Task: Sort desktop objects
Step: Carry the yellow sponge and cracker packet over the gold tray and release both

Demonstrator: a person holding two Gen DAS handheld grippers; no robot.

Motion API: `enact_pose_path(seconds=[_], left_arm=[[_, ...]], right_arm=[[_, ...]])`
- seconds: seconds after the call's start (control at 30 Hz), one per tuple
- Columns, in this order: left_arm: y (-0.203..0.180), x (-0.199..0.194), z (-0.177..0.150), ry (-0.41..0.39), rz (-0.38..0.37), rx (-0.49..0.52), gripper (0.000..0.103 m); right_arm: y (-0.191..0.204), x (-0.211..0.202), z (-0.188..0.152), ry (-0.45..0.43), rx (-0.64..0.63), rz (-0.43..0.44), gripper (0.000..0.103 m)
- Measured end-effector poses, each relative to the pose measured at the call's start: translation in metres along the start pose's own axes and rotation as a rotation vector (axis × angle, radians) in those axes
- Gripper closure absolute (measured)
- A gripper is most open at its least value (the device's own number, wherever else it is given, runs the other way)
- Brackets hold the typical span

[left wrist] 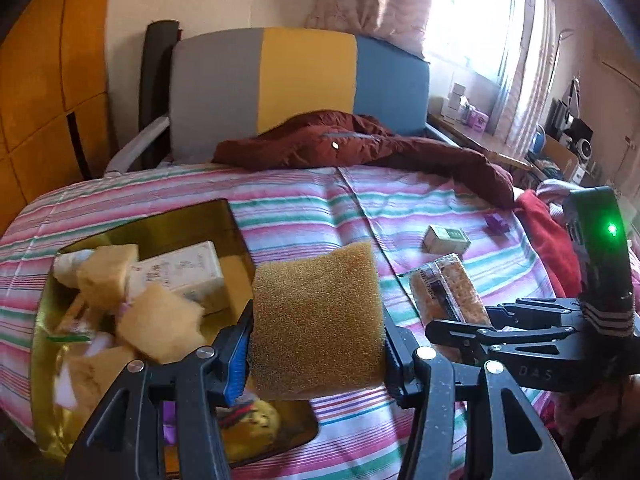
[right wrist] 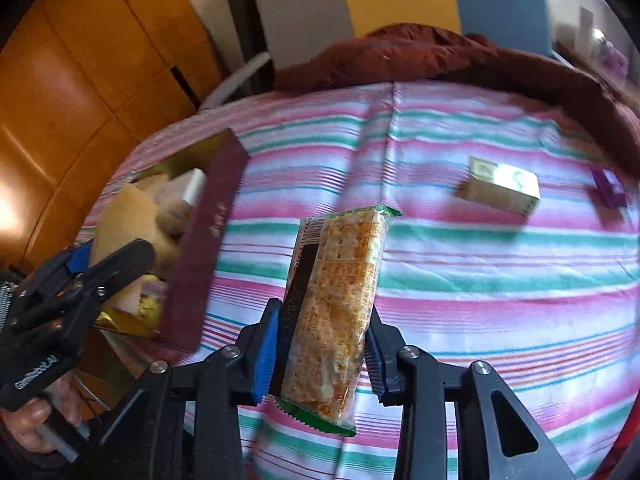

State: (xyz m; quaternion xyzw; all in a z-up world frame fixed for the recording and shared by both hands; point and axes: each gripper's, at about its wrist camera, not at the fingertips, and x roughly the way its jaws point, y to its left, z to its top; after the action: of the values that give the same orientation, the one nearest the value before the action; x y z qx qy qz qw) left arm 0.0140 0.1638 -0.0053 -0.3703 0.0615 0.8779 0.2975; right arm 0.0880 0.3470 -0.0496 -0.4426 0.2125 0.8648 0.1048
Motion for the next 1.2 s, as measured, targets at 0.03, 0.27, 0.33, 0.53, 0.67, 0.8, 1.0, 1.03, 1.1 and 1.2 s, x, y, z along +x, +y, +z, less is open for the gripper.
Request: enact_pose_path(seconds=[0.03,0.27,0.33,0.53,0.67,0.8,1.0,1.03,1.1,1.2], left_arm=[[0.004,-0.003,0.0,-0.007,0.01,-0.007,0.049],[0.037,-0.021,0.001,-0.043,0.08,-0.062,0.049],[0.047,-0.024,-0.001,-0.046,0.098,-0.084,0.049],[0.087,-0.029,-0.011,-0.031,0.14,-0.168,0.049],[0.116,-0.036,-0.02,-0.031,0.182,-0.229,0.049],[0.149,-0.044,-0.031,-0.03,0.223,-0.304,0.049],[0.177,-0.049,-0.041,-0.03,0.254,-0.363,0.049],[0.18,-0.048,-0.042,-0.027,0.253,-0.369,0.049],[0.184,-0.044,-0.041,-0.021,0.244,-0.377,0.049],[0.182,-0.038,-0.035,-0.018,0.239,-0.362,0.049]], right_arm=[[0.005,-0.001,0.001,-0.005,-0.007,0.007,0.065],[0.042,0.002,0.013,-0.025,-0.062,0.075,0.065],[0.053,0.006,0.017,-0.025,-0.079,0.097,0.065],[0.088,0.018,0.03,-0.017,-0.128,0.165,0.065],[0.11,0.028,0.037,0.0,-0.153,0.208,0.064],[0.129,0.041,0.044,0.019,-0.177,0.233,0.064],[0.155,0.058,0.055,0.037,-0.207,0.25,0.064],[0.157,0.06,0.057,0.038,-0.209,0.251,0.064],[0.16,0.065,0.063,0.041,-0.207,0.253,0.064],[0.163,0.069,0.072,0.048,-0.202,0.265,0.064]])
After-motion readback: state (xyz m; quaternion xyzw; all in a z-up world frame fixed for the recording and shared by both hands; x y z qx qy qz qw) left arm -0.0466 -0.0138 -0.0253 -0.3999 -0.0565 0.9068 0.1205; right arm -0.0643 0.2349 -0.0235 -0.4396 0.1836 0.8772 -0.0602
